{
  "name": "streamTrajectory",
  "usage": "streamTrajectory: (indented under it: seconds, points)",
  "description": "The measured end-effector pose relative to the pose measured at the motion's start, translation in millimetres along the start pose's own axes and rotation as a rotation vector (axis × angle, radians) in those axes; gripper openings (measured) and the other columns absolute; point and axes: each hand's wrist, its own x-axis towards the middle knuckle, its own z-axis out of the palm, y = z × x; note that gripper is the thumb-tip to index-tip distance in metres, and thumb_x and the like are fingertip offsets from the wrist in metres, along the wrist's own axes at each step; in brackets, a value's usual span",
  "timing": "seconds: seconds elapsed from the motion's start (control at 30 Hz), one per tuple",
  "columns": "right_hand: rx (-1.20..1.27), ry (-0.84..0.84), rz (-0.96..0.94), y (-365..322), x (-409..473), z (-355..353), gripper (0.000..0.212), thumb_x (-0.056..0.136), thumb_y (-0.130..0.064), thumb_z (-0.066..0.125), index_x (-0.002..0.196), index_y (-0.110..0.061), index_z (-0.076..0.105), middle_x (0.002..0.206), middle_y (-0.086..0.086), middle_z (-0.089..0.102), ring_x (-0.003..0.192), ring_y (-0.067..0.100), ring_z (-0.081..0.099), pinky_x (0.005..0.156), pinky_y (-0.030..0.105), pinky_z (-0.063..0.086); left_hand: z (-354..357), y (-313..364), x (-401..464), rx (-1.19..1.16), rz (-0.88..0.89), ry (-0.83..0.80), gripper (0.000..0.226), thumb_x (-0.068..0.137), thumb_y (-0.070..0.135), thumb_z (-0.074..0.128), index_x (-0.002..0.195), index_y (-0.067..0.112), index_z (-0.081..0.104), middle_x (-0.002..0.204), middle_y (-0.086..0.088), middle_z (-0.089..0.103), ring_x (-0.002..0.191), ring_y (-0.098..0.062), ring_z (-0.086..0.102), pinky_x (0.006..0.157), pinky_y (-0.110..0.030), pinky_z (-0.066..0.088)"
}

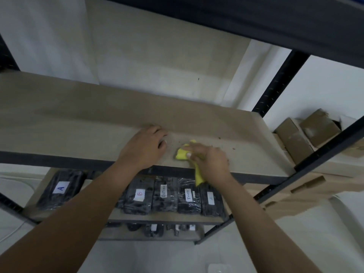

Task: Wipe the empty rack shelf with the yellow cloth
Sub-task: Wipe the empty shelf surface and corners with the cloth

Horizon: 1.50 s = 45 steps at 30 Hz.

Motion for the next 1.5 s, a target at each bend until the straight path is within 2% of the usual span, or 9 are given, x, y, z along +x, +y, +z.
streamTrajectory:
  seconds: [0.1, 0.27, 0.43, 0.57, 0.7, 0.87, 1.03, 1.3, 1.5]
  points:
    - [0.236, -0.081, -0.049, -16, -24, 3, 0.025, 0.089, -0.021, 0.060, 0.111, -0.028, 0.067, 0.126, -0.008, 0.061, 0.114, 0.001, 0.056, 0.096, 0.007, 0.037, 0, 0, 1, 0.000, -0.001, 0.007, 0.038, 0.094, 0.025, 0.043, 0.130, 0.018, 0.052, 0.137, -0.002, 0.049, 0.119, -0.025, 0.048, 0.099, -0.036, 0.040]
    - [0.503, -0.183, 0.079, 15, -24, -56, 0.022, 0.090, -0.022, 0.058, 0.104, -0.038, 0.065, 0.102, -0.012, 0.067, 0.074, -0.012, 0.060, 0.065, 0.004, 0.044, -2, 3, -3, -0.004, 0.000, 0.004, 0.038, 0.095, 0.022, 0.043, 0.132, 0.016, 0.051, 0.137, -0.002, 0.048, 0.121, -0.023, 0.046, 0.100, -0.035, 0.038]
    - [0.117, 0.308, 0.431, 107, 2, -100, 0.030, 0.092, -0.030, 0.052, 0.121, -0.025, 0.060, 0.111, 0.009, 0.067, 0.102, 0.027, 0.062, 0.085, 0.033, 0.046, -2, 7, -4, 0.007, -0.004, 0.017, 0.038, 0.096, 0.020, 0.043, 0.133, 0.015, 0.050, 0.140, -0.003, 0.046, 0.126, -0.021, 0.042, 0.104, -0.029, 0.030]
    - [-0.296, 0.075, 0.378, 157, -1, -79, 0.049, 0.096, -0.036, 0.034, 0.140, -0.016, 0.031, 0.149, 0.012, 0.034, 0.137, 0.033, 0.031, 0.104, 0.046, 0.037, -4, 11, -4, -0.023, -0.036, 0.020, 0.038, 0.096, 0.022, 0.044, 0.133, 0.016, 0.050, 0.142, -0.003, 0.045, 0.129, -0.019, 0.040, 0.105, -0.027, 0.028]
    - [-0.446, -0.060, 0.160, 187, -5, -74, 0.066, 0.088, -0.064, 0.008, 0.136, -0.024, 0.030, 0.149, 0.022, 0.028, 0.138, 0.049, 0.018, 0.110, 0.060, 0.026, -3, 9, -5, -0.031, -0.055, 0.011, 0.040, 0.097, 0.024, 0.044, 0.136, 0.020, 0.047, 0.147, -0.001, 0.040, 0.135, -0.017, 0.033, 0.105, -0.024, 0.024]
    - [-0.524, -0.070, 0.223, 198, 1, -65, 0.098, 0.066, -0.078, -0.023, 0.145, -0.030, 0.011, 0.155, 0.017, 0.009, 0.141, 0.043, 0.004, 0.114, 0.056, 0.012, 1, 7, -5, -0.013, -0.068, 0.028, 0.040, 0.097, 0.026, 0.044, 0.137, 0.022, 0.045, 0.147, 0.000, 0.040, 0.136, -0.017, 0.033, 0.105, -0.024, 0.024]
    - [-0.422, -0.073, 0.294, 182, 59, -65, 0.058, 0.092, -0.057, 0.011, 0.144, -0.030, 0.009, 0.153, 0.022, 0.009, 0.140, 0.042, 0.006, 0.115, 0.054, 0.012, 3, 6, -1, 0.020, -0.074, 0.048, 0.041, 0.096, 0.028, 0.044, 0.137, 0.022, 0.046, 0.145, 0.000, 0.042, 0.135, -0.017, 0.034, 0.107, -0.026, 0.026]
    - [-0.351, -0.106, 0.200, 99, 166, -27, 0.049, 0.095, -0.045, 0.028, 0.140, -0.027, 0.024, 0.149, 0.024, 0.015, 0.135, 0.044, 0.018, 0.108, 0.054, 0.024, 3, 6, 0, 0.006, -0.098, 0.064, 0.038, 0.095, 0.025, 0.046, 0.132, 0.019, 0.051, 0.141, 0.001, 0.047, 0.131, -0.017, 0.039, 0.107, -0.027, 0.028]
    - [-0.296, -0.245, -0.358, 9, 151, 18, 0.049, 0.097, -0.032, 0.041, 0.144, -0.030, 0.027, 0.157, 0.006, 0.017, 0.143, 0.027, 0.014, 0.116, 0.031, 0.009, 0, 2, -4, -0.042, -0.099, 0.092, 0.038, 0.090, 0.028, 0.043, 0.124, 0.019, 0.056, 0.129, -0.002, 0.056, 0.115, -0.022, 0.052, 0.095, -0.036, 0.046]
